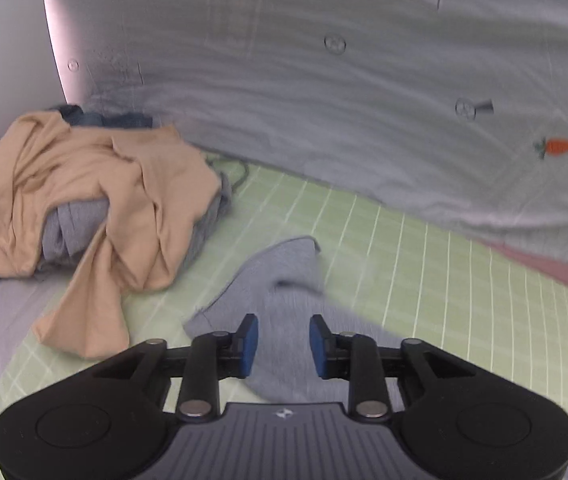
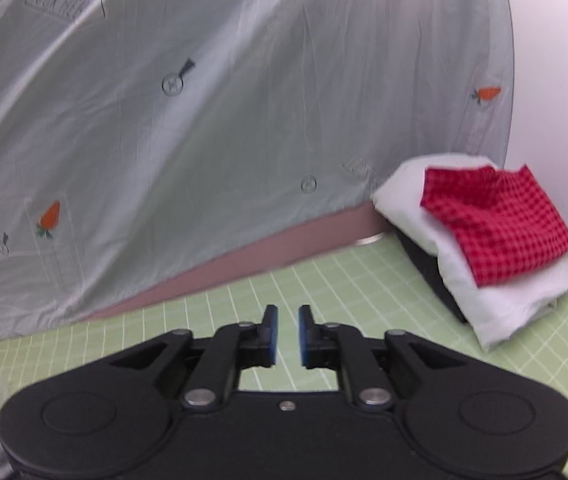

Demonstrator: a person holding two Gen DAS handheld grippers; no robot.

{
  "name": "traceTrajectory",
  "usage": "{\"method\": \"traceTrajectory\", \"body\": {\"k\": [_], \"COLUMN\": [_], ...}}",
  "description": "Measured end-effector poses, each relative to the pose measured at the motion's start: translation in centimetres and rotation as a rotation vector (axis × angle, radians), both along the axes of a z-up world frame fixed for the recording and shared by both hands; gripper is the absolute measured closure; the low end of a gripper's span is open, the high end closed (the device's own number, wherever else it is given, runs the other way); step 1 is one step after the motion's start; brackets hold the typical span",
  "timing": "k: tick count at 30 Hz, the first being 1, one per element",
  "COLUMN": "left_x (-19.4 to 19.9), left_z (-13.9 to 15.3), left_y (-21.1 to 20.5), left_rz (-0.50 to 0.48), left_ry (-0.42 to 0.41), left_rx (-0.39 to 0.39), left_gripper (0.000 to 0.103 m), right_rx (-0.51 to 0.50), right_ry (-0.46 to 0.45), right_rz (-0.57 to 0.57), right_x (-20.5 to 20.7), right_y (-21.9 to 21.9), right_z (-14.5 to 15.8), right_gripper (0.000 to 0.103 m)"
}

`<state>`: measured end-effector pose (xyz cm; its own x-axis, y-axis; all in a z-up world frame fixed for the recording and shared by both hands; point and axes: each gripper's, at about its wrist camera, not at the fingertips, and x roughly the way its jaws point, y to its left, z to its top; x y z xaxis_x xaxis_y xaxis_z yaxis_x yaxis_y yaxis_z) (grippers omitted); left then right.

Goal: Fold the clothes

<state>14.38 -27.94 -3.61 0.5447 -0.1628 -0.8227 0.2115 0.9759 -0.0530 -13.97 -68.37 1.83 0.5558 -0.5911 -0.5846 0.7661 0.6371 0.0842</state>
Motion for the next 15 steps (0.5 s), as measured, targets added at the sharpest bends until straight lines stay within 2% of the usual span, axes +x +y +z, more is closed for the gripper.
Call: {"method": "traceTrajectory", "body": {"k": [1,5,8,10,12,13,14,15], "left_x": [-0.9,-4.6,-6.9,-7.8,-8.4,-8.6,-8.8,-8.9], "left_z": [-1.2,-5.4,-7.7,-8.7,-9.0,-8.9,-8.8,-8.7], "left_y": [0.2,1.0,1.7,1.9,1.8,1.8,1.9,1.9], "left_rz": [-0.021,-0.088,-0.118,-0.120,-0.114,-0.123,-0.133,-0.142], "left_ry": [0.037,0.149,0.229,0.249,0.235,0.223,0.212,0.207], "left_rx": [0.014,0.085,0.079,0.079,0.103,0.104,0.107,0.111], "left_gripper": [0.053,0.050,0.046,0.041,0.041,0.048,0.060,0.097], "right_rx": [0.022,0.122,0.169,0.183,0.191,0.195,0.199,0.203], "right_ry": [0.021,0.094,0.142,0.172,0.192,0.198,0.199,0.197], "right_rz": [-0.006,-0.037,-0.048,-0.041,-0.040,-0.041,-0.044,-0.049], "right_x": [-0.5,-2.9,-4.7,-5.6,-6.4,-6.7,-7.0,-7.3], "right_y": [0.5,2.2,3.4,4.2,4.8,5.0,5.2,5.3], "right_z": [-1.2,-5.1,-7.0,-8.0,-8.7,-8.9,-9.0,-9.0], "right_gripper": [0.068,0.063,0.061,0.057,0.054,0.053,0.053,0.052]}}
